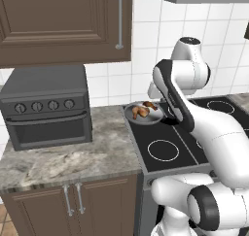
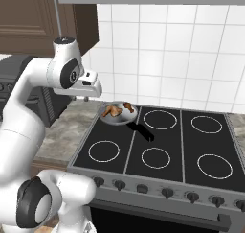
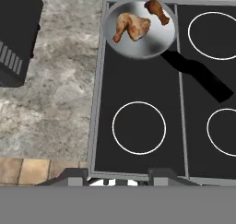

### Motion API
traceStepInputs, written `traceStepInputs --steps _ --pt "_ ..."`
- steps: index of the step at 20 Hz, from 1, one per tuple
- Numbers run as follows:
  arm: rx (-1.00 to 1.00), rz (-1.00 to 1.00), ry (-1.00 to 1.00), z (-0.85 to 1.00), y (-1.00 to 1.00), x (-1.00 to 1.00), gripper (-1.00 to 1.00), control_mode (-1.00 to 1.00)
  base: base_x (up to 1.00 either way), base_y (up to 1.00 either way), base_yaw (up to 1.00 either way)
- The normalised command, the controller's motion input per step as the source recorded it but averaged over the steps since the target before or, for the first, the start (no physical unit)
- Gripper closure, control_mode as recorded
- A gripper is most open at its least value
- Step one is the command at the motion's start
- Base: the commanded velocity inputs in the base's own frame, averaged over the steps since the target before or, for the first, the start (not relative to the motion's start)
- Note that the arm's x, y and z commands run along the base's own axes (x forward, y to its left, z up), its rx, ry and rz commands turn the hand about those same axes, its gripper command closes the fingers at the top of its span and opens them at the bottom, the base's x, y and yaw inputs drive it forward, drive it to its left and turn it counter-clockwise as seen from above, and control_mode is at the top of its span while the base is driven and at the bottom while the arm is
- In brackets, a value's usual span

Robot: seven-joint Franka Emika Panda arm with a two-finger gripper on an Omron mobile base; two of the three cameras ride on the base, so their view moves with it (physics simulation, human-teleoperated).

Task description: Take the chicken drumsticks from the pan and place one on each plate on the dining counter.

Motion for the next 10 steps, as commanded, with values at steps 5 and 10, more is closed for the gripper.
traceStepInputs --steps 5,10 --pt "0.01 0.0 0.0 -0.04 -0.06 -0.07 -1.0 -1.0 0.0 0.0 0.0" --pt "0.0 -0.06 0.0 -0.39 -0.13 -0.02 -1.0 -1.0 0.0 0.0 0.0"
